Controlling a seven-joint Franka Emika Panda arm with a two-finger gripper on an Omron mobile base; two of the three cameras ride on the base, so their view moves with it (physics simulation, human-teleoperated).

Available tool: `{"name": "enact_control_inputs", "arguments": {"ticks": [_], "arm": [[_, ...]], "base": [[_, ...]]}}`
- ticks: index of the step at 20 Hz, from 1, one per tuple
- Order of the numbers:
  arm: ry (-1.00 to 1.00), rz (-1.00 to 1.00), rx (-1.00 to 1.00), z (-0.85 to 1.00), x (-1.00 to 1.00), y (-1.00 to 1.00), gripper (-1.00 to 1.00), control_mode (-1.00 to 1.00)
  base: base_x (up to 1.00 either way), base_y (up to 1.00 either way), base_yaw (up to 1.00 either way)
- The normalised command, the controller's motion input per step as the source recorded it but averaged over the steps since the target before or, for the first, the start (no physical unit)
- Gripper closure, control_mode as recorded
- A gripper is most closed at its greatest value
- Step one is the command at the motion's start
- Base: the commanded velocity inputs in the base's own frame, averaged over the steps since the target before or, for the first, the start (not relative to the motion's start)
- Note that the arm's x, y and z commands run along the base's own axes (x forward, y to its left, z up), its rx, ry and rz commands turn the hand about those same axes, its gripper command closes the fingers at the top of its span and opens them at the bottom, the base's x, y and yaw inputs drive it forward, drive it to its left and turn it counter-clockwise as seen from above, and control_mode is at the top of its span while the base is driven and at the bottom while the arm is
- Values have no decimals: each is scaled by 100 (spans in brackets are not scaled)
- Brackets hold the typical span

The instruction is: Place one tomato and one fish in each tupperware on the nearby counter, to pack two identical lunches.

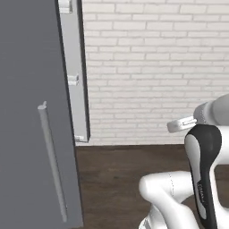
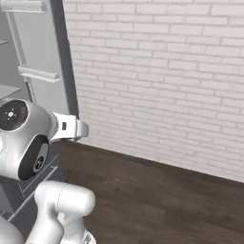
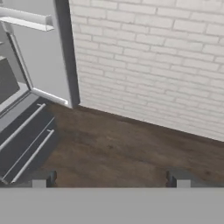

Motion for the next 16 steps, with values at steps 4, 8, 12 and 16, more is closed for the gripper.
{"name": "enact_control_inputs", "arguments": {"ticks": [4,8,12,16], "arm": [[0,0,0,0,0,0,-100,100],[0,0,0,0,0,0,-100,100],[0,0,0,0,0,0,-100,100],[0,0,0,0,0,0,-100,100]], "base": [[55,-13,-15],[75,-1,30],[78,-3,52],[32,-3,77]]}}
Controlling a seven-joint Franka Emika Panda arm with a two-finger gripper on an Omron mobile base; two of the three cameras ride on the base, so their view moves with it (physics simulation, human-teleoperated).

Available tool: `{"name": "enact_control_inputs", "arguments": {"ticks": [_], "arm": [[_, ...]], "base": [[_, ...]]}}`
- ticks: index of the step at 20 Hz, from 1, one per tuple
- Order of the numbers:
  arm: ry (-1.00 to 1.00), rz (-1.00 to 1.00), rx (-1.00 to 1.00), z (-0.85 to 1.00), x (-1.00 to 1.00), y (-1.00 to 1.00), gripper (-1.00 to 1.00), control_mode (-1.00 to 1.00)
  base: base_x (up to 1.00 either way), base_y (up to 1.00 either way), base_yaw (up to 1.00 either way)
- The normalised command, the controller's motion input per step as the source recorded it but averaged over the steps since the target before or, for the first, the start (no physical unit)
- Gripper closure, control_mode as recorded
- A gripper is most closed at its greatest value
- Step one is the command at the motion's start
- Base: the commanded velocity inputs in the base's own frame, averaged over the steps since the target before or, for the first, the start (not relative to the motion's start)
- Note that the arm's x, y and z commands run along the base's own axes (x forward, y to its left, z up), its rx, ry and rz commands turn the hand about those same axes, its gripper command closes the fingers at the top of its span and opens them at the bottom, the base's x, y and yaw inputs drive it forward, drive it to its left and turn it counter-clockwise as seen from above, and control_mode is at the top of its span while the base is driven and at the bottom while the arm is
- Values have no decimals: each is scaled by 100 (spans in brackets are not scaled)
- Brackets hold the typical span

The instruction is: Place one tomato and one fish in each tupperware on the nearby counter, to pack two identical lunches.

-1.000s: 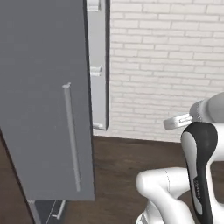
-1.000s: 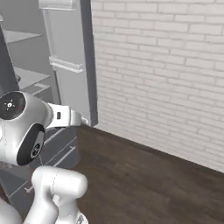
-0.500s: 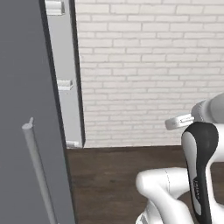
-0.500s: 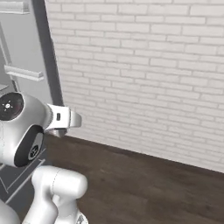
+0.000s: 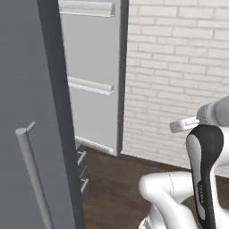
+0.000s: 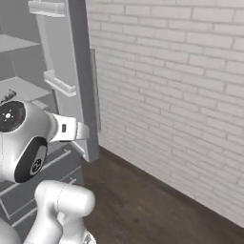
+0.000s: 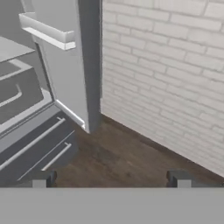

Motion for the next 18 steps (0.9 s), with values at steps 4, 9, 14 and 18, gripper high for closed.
{"name": "enact_control_inputs", "arguments": {"ticks": [4,9,14,18], "arm": [[0,0,0,0,0,0,-100,100],[0,0,0,0,0,0,-100,100],[0,0,0,0,0,0,-100,100],[0,0,0,0,0,0,-100,100]], "base": [[15,0,88],[54,-21,89],[49,-41,83],[31,-60,63]]}}
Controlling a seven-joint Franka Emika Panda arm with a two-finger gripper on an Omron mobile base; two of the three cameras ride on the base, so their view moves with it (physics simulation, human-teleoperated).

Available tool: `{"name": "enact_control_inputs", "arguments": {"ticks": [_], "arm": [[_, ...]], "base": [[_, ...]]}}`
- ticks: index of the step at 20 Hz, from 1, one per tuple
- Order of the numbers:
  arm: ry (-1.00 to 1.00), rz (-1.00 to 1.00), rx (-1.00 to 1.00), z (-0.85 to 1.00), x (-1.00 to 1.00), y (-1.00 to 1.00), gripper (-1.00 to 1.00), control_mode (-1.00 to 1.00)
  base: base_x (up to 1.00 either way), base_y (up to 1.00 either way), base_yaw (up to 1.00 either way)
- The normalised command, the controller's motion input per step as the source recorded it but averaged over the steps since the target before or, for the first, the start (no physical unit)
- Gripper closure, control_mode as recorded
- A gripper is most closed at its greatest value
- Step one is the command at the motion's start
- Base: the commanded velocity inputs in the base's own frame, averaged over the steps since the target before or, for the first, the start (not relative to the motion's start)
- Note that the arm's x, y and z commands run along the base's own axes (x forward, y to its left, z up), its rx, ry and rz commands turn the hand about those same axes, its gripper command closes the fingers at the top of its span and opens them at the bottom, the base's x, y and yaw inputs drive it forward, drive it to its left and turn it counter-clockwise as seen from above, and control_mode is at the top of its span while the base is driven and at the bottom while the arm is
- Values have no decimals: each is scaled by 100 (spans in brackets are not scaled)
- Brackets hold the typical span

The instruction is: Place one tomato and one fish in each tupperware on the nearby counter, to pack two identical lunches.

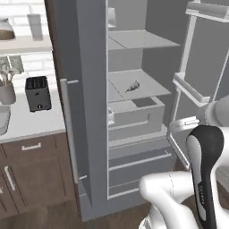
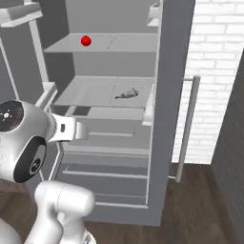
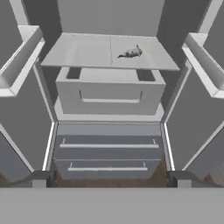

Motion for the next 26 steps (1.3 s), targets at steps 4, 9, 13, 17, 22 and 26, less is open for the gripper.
{"name": "enact_control_inputs", "arguments": {"ticks": [4,9,13,17,22,26], "arm": [[0,0,0,0,0,0,-100,100],[0,0,0,0,0,0,-100,100],[0,0,0,0,0,0,-100,100],[0,0,0,0,0,0,-100,100],[0,0,0,0,0,0,-100,100],[0,0,0,-1,22,-6,-100,-100]], "base": [[24,-47,50],[11,-6,11],[50,-5,0],[93,-14,0],[45,-26,0],[8,-9,0]]}}
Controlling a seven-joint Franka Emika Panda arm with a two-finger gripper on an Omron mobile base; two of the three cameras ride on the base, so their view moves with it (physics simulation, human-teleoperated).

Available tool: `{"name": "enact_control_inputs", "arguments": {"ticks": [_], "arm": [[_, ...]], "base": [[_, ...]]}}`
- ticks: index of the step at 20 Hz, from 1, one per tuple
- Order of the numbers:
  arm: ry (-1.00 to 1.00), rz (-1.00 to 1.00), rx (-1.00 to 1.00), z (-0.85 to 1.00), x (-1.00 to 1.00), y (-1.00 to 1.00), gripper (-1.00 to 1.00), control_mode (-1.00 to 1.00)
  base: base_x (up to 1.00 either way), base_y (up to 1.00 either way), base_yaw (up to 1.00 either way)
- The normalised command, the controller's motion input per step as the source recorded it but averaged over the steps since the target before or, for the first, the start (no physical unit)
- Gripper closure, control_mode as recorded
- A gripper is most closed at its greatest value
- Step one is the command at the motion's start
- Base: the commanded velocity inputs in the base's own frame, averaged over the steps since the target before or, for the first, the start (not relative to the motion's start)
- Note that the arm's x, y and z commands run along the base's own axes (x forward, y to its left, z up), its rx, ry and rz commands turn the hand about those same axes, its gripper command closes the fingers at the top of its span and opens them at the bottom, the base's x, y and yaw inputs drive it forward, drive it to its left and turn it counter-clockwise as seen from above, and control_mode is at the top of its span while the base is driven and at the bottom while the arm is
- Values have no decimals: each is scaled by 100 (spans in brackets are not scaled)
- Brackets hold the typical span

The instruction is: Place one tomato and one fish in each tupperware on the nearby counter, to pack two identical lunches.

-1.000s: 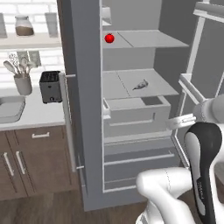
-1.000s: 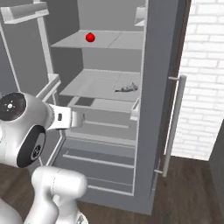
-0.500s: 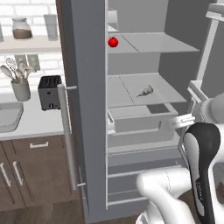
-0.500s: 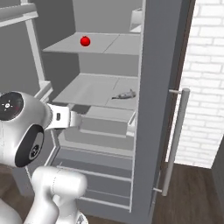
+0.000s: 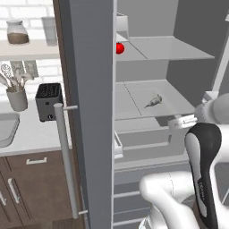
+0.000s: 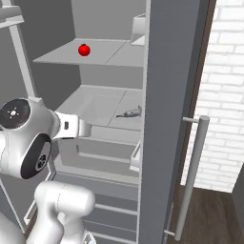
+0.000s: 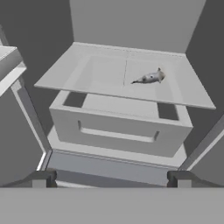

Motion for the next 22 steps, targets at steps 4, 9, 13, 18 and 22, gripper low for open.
{"name": "enact_control_inputs", "arguments": {"ticks": [4,9,13,18,22], "arm": [[1,-5,6,-15,90,-9,-100,-100],[0,-26,5,-39,98,0,-100,-100],[0,-32,9,-37,79,0,-100,-100],[7,-16,13,-4,76,-6,-100,-100],[11,0,5,-3,72,-2,-100,-100]], "base": [[0,0,0],[0,0,0],[0,0,0],[0,0,0],[0,0,0]]}}
